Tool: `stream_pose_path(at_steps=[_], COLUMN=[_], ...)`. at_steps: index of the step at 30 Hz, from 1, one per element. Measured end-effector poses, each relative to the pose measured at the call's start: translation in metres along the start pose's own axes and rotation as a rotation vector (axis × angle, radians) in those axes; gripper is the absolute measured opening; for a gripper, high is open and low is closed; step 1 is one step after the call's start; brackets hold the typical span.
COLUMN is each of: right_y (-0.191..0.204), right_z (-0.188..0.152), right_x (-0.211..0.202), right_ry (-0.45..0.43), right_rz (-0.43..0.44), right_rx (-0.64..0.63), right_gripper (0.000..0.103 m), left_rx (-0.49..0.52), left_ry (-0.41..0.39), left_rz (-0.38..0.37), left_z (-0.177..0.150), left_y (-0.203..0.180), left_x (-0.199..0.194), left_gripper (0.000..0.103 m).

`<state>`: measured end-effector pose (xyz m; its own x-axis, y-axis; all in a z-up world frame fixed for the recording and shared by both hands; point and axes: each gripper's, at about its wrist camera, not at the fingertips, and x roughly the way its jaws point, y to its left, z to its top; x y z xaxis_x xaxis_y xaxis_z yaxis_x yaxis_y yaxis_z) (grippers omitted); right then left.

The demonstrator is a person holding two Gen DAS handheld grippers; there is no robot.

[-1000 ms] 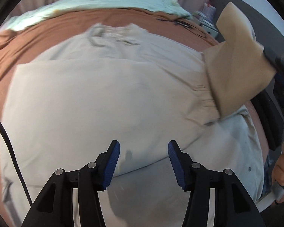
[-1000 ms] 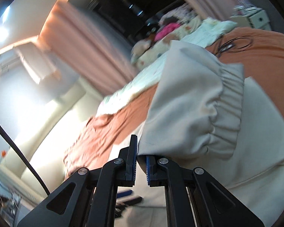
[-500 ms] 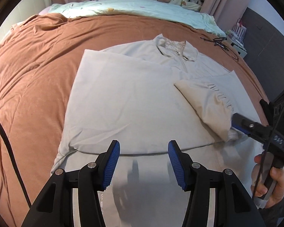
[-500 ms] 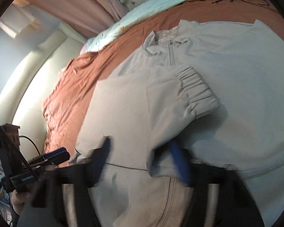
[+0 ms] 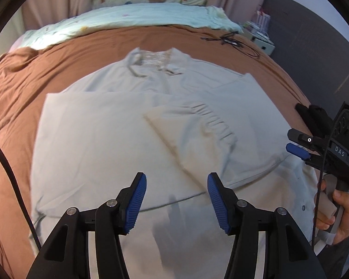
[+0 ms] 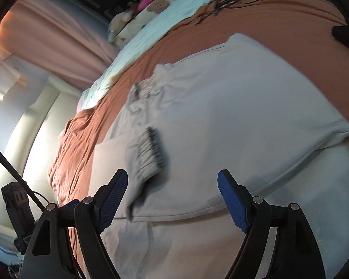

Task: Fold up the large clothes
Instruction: 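Grasp the folded cuff with the left tool while the right tool pinches the shirt edge, then reposition the cuff on the shirt body with the left tool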

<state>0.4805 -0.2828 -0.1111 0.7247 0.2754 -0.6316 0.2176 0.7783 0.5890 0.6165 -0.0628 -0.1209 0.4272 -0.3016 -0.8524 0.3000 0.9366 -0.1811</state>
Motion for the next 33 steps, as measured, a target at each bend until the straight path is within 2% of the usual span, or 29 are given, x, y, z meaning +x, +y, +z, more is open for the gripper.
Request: stream_pose_path(at_steps=[1,3,7,10,12,14,15,17,19,20,21,22,24,27,30,33], right_y=[0.001,-0.006,-0.025,-0.040,-0.060,-0.077,-0.083,-0.089,-0.095,-0.097,-0.100,-0.101,-0.100,-0.103,-0.102,-0.097], right_z=[0.000,0.003,0.007,0.008,-0.003,-0.015,-0.018,-0.019,-0.022,-0.024,-0.026,-0.027,-0.030,-0.036,-0.041,-0.045], right_x=[-0.001,0.000,-0.022,-0.040,-0.064,-0.076,-0.078,-0.077,-0.073,-0.069,-0.067,-0.063,-0.057,-0.059,-0.063,-0.065], right_ry=[-0.003,-0.011,-0.033,-0.051,-0.083,-0.086,-0.084,-0.086,-0.085,-0.081,-0.080,-0.078,-0.077,-0.102,-0.122,-0.127], right_rz=[-0.013,-0.044,-0.080,-0.114,-0.136,-0.077,-0.039,-0.031,-0.028,-0.001,0.035,0.062,0.036,0.004,-0.005,-0.017], right_rx=[0.012,0.041,0.104,0.182,0.290,0.400,0.435,0.454,0.473,0.494,0.510,0.515,0.515,0.548,0.568,0.566], right_gripper=[0.078,0.078,0.078,0.078,0.078,0.078,0.078,0.078,0.068,0.059,0.049,0.044,0.035,0.028,0.028,0.028], left_rx=[0.017,0.052,0.117,0.158,0.172,0.178,0.176,0.159,0.139,0.134,0.133,0.131,0.113,0.062,-0.036,-0.132], left_ry=[0.003,0.005,0.040,0.073,0.086,0.086,0.090,0.094,0.091,0.085,0.078,0.071,0.043,-0.010,-0.041,-0.026], left_rz=[-0.005,-0.016,-0.020,0.043,0.095,0.126,0.139,0.147,0.142,0.145,0.146,0.148,0.144,0.157,0.143,0.133], left_z=[0.005,0.013,0.023,0.026,0.028,0.030,0.032,0.037,0.040,0.041,0.043,0.045,0.047,0.049,0.041,0.025], left_y=[-0.010,-0.030,-0.065,-0.080,-0.083,-0.082,-0.080,-0.075,-0.070,-0.069,-0.068,-0.068,-0.062,-0.044,-0.015,0.015], left_x=[0.007,0.021,0.056,0.086,0.102,0.114,0.119,0.128,0.130,0.130,0.128,0.126,0.116,0.096,0.074,0.060], left_gripper=[0.068,0.074,0.075,0.075,0.075,0.075,0.073,0.064,0.047,0.041,0.027,0.015,0.012,0.011,0.011,0.011])
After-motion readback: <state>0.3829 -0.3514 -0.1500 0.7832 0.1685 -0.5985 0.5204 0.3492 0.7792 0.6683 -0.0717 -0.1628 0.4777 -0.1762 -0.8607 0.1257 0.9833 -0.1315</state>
